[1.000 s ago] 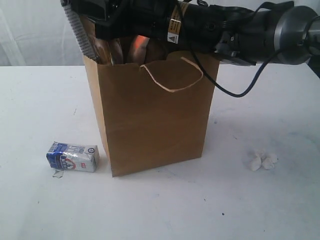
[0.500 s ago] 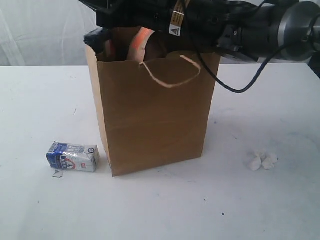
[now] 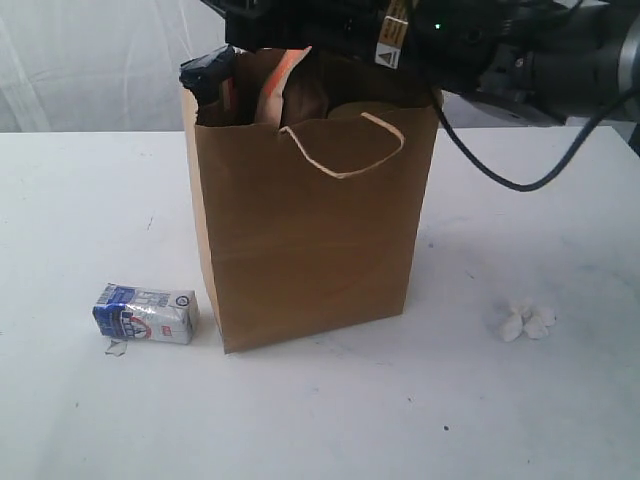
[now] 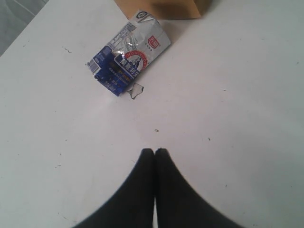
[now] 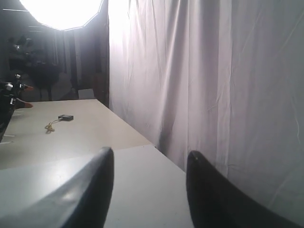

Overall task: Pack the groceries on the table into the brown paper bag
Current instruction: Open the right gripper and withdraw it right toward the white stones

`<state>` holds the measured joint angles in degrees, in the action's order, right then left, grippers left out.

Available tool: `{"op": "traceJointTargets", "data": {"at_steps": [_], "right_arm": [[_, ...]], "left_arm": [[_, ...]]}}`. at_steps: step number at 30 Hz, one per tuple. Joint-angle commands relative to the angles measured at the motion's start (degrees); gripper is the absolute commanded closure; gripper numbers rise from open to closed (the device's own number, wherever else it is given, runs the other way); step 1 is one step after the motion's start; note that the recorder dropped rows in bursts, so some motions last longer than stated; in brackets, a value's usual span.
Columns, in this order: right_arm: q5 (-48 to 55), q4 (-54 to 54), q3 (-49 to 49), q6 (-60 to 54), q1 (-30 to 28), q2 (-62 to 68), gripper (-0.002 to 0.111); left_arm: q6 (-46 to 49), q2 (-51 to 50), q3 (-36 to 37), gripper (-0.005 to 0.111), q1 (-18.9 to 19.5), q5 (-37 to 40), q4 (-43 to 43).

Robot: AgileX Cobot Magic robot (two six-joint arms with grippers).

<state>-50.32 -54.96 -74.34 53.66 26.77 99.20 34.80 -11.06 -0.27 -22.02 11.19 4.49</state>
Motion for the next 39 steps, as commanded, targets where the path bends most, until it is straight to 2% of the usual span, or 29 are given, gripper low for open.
{"op": "traceJointTargets", "data": {"at_steps": [1, 6, 13, 21, 25, 28, 31, 39], "right_arm": [[-0.76, -0.1, 4.69, -1.4, -1.18, -5.64, 0.063], [2.92, -0.21, 10.71, -2.51, -1.85, -14.19, 0.063], [16.37, -1.46, 19.7, -2.89, -2.08, -28.94, 0.063], [41.28, 2.33, 23.8, -1.85, -2.08, -45.01, 0.063], [62.4, 9.84, 24.23, -2.96, -2.08, -48.57, 0.063], [78.27, 15.82, 24.23, -11.85, -2.08, -47.91, 0.063], [87.68, 22.27, 24.23, -23.05, -2.08, -45.24, 0.063], [93.39, 43.22, 24.13, -48.39, -2.08, -33.48, 0.063]], "left_arm": [[-0.33, 0.43, 0.27, 0.107, 0.14, -0.06, 0.17], [-0.33, 0.43, 0.27, 0.107, 0.14, -0.06, 0.17], [-0.33, 0.43, 0.27, 0.107, 0.14, -0.06, 0.17], [-0.33, 0.43, 0.27, 0.107, 0.14, -0.06, 0.17], [-0.33, 0.43, 0.27, 0.107, 0.14, -0.06, 0.17], [-0.33, 0.43, 0.27, 0.107, 0.14, -0.06, 0.17], [-0.33, 0.43, 0.27, 0.107, 0.14, -0.06, 0.17], [-0.33, 0.43, 0.27, 0.107, 0.14, -0.06, 0.17]]}}
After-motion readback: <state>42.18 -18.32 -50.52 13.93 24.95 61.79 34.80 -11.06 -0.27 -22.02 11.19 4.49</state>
